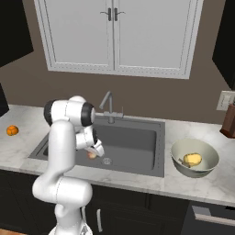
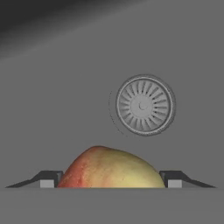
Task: There is a mixed pile of frozen fruits and vegetables on the counter. Locate all the frozen vegetables and place the items in a bowl on the counter. Take all the frozen fruits and defrost them in a running sink.
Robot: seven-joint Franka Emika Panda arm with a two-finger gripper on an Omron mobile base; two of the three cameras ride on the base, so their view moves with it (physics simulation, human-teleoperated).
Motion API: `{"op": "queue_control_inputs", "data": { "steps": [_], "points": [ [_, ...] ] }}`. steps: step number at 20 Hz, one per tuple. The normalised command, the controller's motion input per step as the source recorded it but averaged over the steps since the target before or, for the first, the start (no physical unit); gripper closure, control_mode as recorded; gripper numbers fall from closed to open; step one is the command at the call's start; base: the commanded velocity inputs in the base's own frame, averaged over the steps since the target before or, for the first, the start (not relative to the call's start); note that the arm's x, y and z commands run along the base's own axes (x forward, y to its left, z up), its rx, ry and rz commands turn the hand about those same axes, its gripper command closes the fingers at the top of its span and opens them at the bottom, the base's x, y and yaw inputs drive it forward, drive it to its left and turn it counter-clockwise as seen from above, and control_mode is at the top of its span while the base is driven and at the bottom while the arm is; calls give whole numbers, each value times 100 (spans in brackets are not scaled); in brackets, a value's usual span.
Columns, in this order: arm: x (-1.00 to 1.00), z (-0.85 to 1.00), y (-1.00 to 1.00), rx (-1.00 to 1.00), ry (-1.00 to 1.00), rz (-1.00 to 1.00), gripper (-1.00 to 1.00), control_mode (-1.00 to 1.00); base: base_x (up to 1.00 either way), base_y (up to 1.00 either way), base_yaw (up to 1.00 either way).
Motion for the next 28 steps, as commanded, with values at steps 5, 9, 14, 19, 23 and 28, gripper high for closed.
{"op": "queue_control_inputs", "data": {
  "steps": [5, 9, 14, 19, 23, 28],
  "points": [
    [29, -42, 0, 0, 1, -1, 100, -100, 0, 0, 0],
    [9, -20, 2, 0, 6, 0, 100, -100, 0, 0, 0],
    [4, -20, 7, 0, 4, 0, -100, -100, 0, 0, 0],
    [0, -7, -3, 0, 1, -1, -100, -100, 0, 0, 0],
    [-5, 36, -6, 0, -4, 0, -100, -100, 0, 0, 0],
    [-16, 86, 23, 7, -25, 0, -100, -100, 0, 0, 0]
  ]
}}
